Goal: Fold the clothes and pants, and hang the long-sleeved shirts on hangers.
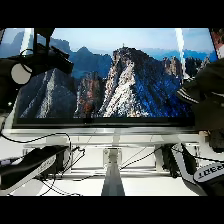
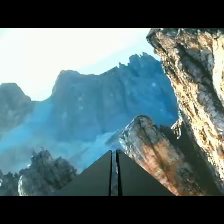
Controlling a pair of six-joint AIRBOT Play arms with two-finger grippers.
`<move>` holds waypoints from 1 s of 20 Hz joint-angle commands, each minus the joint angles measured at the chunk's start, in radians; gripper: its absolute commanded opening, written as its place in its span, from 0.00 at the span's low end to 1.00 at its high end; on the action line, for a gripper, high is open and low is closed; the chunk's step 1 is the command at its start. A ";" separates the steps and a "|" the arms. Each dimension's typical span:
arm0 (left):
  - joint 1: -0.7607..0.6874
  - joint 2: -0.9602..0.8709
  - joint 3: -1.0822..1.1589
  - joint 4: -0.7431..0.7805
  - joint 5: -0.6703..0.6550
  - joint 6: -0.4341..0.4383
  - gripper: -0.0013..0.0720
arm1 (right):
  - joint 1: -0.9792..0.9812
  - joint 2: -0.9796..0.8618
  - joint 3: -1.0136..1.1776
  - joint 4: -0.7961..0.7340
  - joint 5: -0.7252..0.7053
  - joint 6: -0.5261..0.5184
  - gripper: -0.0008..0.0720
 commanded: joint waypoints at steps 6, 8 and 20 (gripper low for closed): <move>0.003 0.003 0.000 0.007 0.001 0.000 0.08 | -0.089 -0.007 -0.001 0.111 0.034 0.061 0.90; 0.003 0.003 0.000 0.007 0.001 0.000 0.08 | -0.087 -0.031 -0.001 0.244 0.000 -0.074 0.39; 0.003 0.003 0.000 0.007 0.000 0.000 0.08 | 0.782 -0.131 -0.001 0.228 -0.150 -0.971 0.05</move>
